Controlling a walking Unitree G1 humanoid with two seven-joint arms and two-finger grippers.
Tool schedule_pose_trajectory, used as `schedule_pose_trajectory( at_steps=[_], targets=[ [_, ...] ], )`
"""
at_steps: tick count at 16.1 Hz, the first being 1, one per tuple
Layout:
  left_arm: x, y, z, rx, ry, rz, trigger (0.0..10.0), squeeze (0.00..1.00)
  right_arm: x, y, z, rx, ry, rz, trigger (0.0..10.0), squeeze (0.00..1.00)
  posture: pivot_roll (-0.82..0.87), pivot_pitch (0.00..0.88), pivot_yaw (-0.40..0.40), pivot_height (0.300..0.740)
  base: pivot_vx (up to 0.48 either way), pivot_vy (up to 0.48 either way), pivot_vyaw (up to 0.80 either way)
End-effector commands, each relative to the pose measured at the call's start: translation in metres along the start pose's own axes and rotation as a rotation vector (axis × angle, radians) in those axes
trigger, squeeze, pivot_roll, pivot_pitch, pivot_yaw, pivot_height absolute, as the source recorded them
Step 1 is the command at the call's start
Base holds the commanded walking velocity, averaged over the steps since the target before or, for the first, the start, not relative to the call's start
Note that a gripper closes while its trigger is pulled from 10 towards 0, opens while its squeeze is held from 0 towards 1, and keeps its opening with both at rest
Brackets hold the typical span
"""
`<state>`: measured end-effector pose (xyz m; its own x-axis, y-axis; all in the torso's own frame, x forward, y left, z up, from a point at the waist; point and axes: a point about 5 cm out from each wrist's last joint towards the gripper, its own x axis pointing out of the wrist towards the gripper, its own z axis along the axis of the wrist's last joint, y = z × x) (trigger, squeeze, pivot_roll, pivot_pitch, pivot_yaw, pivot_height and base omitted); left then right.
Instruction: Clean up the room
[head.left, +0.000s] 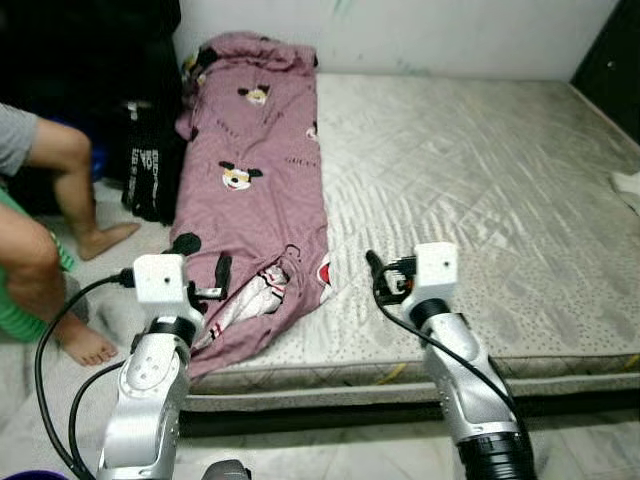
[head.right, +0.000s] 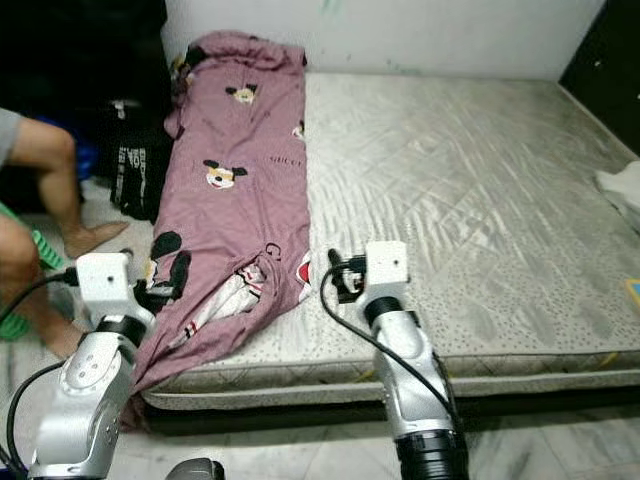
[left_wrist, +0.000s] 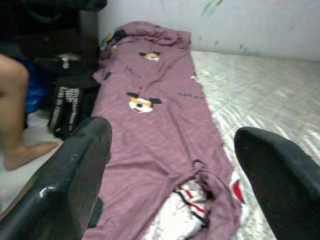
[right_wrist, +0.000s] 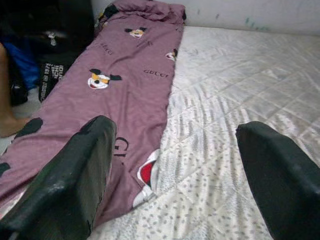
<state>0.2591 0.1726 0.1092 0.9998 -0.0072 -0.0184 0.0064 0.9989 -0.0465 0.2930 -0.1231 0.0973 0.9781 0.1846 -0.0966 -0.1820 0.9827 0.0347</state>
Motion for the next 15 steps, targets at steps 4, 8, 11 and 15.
schedule_pose_trajectory(
  at_steps=[4, 8, 11, 15],
  targets=[
    [0.0006, 0.0013, 0.0001, -0.006, -0.002, 0.005, 10.0, 0.00, 0.0032, 0.0030, 0.0038, -0.006, -0.010, 0.008, 10.0, 0.00, 0.06, 0.070, -0.046, 0.740, 0.308, 0.000, 0.00],
    [0.0011, 0.0008, 0.0000, -0.014, 0.000, 0.006, 10.0, 0.00, 0.0033, 0.0030, 0.0036, -0.006, -0.009, 0.009, 10.0, 0.00, 0.06, 0.070, -0.046, 0.740, 0.244, 0.000, 0.00],
    [0.0021, 0.0005, -0.0006, -0.015, 0.004, 0.014, 10.0, 0.00, 0.0035, 0.0034, 0.0026, -0.005, -0.003, 0.008, 10.0, 0.00, 0.07, 0.068, -0.044, 0.740, 0.162, 0.000, 0.00],
    [0.0037, -0.0006, -0.0014, -0.017, 0.010, 0.026, 10.0, 0.00, 0.0033, 0.0033, 0.0010, -0.003, 0.004, 0.006, 10.0, 0.00, 0.07, 0.068, -0.044, 0.740, 0.000, 0.000, 0.00]
  ],
)
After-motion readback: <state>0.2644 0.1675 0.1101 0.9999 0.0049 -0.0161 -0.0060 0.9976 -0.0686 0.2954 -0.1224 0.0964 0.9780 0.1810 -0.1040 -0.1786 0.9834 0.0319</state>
